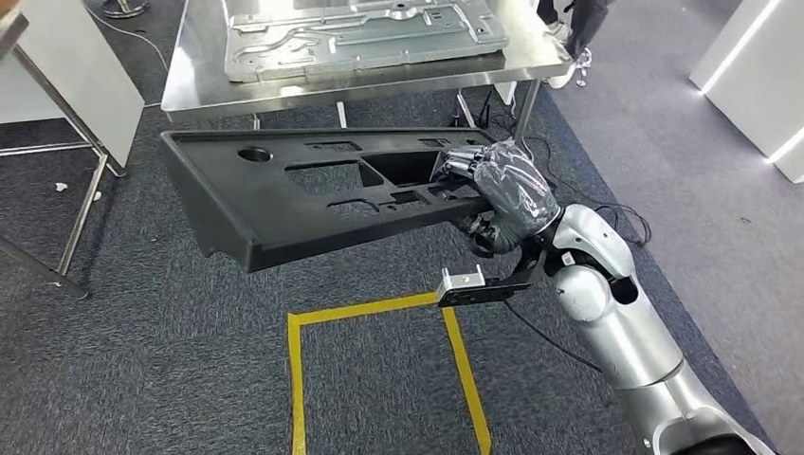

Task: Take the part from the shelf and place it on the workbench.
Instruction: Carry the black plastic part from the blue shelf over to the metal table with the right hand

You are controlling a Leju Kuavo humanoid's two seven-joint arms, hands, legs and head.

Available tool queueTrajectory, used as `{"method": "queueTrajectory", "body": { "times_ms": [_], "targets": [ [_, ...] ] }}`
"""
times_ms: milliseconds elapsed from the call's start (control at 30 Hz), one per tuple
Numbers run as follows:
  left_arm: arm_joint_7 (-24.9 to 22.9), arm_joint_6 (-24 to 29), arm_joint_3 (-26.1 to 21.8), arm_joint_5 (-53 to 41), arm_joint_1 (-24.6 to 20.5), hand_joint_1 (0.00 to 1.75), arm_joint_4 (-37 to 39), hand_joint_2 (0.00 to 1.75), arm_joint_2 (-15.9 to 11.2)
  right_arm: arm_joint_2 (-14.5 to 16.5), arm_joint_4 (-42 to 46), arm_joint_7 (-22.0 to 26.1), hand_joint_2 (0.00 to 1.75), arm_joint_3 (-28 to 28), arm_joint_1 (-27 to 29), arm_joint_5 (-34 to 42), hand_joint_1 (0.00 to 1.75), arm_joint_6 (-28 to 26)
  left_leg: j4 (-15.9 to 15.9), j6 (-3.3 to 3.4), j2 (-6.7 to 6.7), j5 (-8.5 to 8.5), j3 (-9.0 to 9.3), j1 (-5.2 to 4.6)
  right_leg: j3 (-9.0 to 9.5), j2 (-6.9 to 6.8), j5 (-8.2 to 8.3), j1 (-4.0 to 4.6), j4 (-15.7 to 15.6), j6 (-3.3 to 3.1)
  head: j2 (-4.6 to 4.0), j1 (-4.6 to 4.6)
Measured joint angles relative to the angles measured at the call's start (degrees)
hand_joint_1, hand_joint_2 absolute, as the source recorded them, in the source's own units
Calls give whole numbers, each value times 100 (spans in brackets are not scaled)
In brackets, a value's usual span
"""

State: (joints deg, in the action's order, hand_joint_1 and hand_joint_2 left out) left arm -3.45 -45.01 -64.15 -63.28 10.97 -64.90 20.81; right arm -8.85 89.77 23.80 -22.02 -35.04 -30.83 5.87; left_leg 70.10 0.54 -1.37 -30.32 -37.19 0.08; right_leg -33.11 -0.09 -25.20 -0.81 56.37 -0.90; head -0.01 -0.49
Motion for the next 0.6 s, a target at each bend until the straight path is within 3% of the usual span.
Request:
{"method": "queueTrajectory", "body": {
  "times_ms": [67,100,133,200,267,367,400,467,533,600],
  "targets": [
    [67,-8,-56,-123,-46,0,3,175,-1,-2,-21,-16,0,-1,-6,-9,175,-2,390,-34,92,-248,-386,31,167,-129,-145,-3,-1,13,0,-1],
    [95,-9,-87,-173,-53,0,3,175,-1,-3,-31,-38,0,-2,-6,-19,175,-4,340,-46,104,-248,-460,44,265,-176,-224,-7,0,27,-1,0],
    [116,-10,-116,-210,-50,0,3,175,-2,-3,-38,-65,0,-2,-9,-28,175,-8,119,-54,114,-118,-446,55,371,-218,-305,-12,1,45,-1,-1],
    [150,-19,-176,-256,-36,0,4,175,-2,-3,-47,-121,0,-2,-24,-46,175,-15,-602,-66,166,451,-278,58,557,-287,-468,-17,14,96,-1,2],
    [171,-38,-229,-286,-35,0,13,175,-2,-3,-65,-163,0,-2,-50,-60,175,-22,-1035,-5,218,788,-162,35,655,-328,-605,2,18,166,-1,0],
    [179,-51,-253,-294,-50,0,28,175,-1,-3,-82,-202,0,-4,-81,-75,175,-32,-1099,124,184,758,-64,33,714,-317,-646,12,94,274,-1,1],
    [179,-51,-257,-290,-51,0,29,175,0,-5,-85,-206,0,-4,-91,-78,175,-34,-1119,157,170,727,-3,41,643,-270,-604,0,271,297,-1,3],
    [177,-51,-272,-274,-63,0,29,175,-1,-10,-95,-207,0,-4,-102,-76,175,-37,-1150,211,143,654,124,42,244,-141,-607,-17,916,321,-1,7],
    [153,-50,-286,-213,-81,0,29,175,-2,-19,-117,-214,0,-4,-95,-63,175,-33,-1159,246,101,543,241,23,-300,-59,-896,-7,1596,317,-1,11],
    [100,-49,-286,-111,-83,0,29,175,-1,-27,-149,-234,0,-4,-89,-37,175,-23,-1160,265,41,413,399,-12,-648,-46,-1197,15,1776,279,-1,12]
  ]
}}
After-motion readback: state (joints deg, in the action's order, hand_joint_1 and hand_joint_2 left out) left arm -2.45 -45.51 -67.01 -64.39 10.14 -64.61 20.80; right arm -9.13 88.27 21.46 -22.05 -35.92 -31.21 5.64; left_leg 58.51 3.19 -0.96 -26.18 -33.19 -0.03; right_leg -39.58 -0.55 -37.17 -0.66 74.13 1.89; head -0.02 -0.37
